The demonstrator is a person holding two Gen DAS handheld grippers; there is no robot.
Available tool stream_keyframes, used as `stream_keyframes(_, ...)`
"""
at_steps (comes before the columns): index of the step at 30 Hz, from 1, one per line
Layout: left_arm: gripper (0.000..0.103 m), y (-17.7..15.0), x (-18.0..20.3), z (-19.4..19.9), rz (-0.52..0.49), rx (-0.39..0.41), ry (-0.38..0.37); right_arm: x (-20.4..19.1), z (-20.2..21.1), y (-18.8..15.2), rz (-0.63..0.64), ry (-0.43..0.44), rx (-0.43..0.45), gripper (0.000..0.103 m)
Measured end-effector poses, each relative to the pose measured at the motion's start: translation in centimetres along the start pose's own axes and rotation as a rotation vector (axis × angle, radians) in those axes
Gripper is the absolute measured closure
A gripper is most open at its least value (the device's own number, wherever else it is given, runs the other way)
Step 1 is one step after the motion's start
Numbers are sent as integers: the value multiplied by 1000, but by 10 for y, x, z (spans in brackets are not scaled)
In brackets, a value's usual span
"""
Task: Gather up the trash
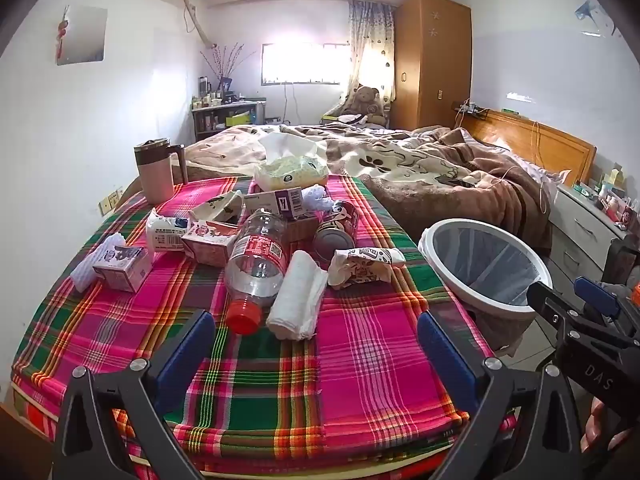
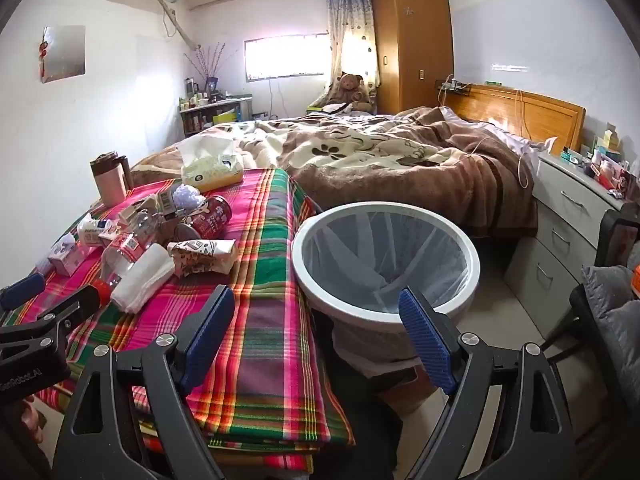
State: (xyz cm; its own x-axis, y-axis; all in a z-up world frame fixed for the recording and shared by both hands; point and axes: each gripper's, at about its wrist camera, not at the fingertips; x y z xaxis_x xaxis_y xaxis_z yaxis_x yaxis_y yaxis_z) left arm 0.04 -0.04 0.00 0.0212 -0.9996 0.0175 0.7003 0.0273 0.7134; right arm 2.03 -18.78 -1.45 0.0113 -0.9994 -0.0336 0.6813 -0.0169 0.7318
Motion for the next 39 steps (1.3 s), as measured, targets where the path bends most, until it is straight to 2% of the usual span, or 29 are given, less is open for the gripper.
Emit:
stream_keyframes(4, 1, 0, 0, 0, 3, 10, 2, 0, 1, 0, -18, 23, 14, 17)
stream_keyframes(39, 1, 0, -5, 2, 4, 13, 3, -6, 6, 5, 3, 1, 14, 17)
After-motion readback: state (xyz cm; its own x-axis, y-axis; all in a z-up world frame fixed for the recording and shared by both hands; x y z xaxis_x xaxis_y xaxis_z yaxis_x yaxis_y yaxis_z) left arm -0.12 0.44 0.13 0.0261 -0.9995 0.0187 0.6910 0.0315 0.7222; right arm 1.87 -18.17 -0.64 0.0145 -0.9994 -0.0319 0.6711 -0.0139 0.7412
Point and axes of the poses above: each gripper's, at about its wrist camera, not at the fingertips, and z roughly against the way its jaws point, x to its right, y to its top, and after that the axes turned 10 degrees about -x, right-handed
